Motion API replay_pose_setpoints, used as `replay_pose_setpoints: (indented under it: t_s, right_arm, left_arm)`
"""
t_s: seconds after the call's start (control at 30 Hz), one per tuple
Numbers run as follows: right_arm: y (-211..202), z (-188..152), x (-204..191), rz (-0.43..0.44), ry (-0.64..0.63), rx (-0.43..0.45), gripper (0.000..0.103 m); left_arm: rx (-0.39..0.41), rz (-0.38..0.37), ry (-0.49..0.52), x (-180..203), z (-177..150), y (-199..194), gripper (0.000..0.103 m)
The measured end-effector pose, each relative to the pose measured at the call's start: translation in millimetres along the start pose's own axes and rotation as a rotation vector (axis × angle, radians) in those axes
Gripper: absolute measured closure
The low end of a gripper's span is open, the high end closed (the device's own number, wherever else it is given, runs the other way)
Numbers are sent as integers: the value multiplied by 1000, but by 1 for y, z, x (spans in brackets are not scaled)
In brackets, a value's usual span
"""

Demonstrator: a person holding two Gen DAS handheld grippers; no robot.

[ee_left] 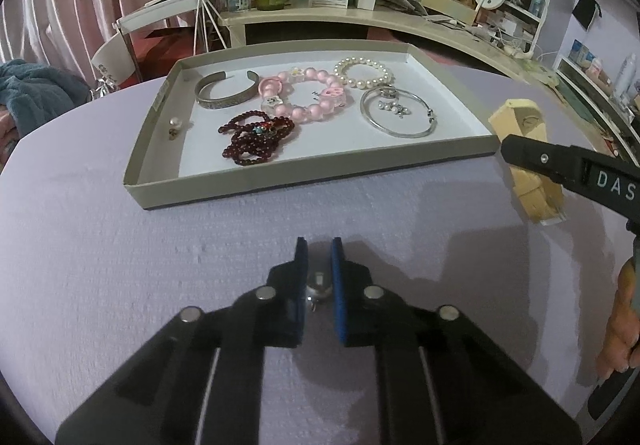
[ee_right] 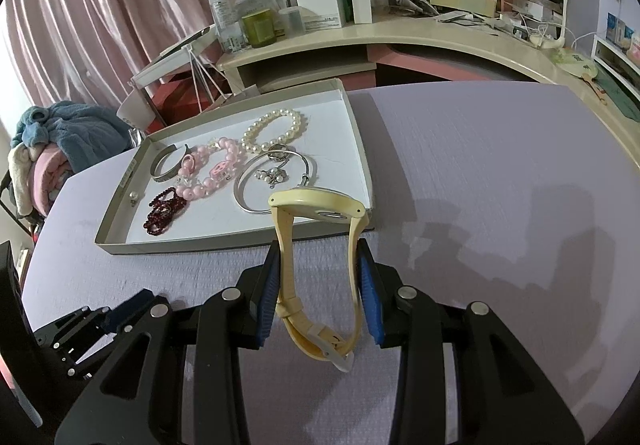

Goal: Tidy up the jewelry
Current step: 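Grasp the yellow strap watch with the right tool while the left tool grasps the pearl drop earring, then carry the yellow watch and pearl earring into the tray and open both tools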

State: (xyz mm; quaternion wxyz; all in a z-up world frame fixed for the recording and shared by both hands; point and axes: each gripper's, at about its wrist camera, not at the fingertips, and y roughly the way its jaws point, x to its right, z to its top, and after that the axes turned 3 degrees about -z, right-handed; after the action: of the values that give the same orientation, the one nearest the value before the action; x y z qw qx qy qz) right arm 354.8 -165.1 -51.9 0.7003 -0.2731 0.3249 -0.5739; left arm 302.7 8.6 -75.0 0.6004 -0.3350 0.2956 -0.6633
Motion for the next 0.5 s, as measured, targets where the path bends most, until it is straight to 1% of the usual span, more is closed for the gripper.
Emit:
replay_pose_setpoints:
  t_s: [0.17, 0.2, 0.23, 0.27, 0.5]
  right_arm:
    - [1, -1, -2, 1, -3, 2, 65]
    - [1, -1, -3, -1, -8, 4, 65]
    - [0, 0, -5, -7, -16, 5, 65]
    - [-1, 0, -6, -13, -26, 8, 65]
    - [-5, 1, -17, -13, -65, 23, 65]
  left_arm:
    - [-2, -19, -8, -3, 1, 0, 92]
    - [-4, -22, -10, -4, 1, 0, 94]
    - [-2, -25, -12, -5, 2, -1, 99]
    - [-3, -28, -14, -7, 3, -2, 103]
    - [9, -22, -37, -20, 7, -7, 103]
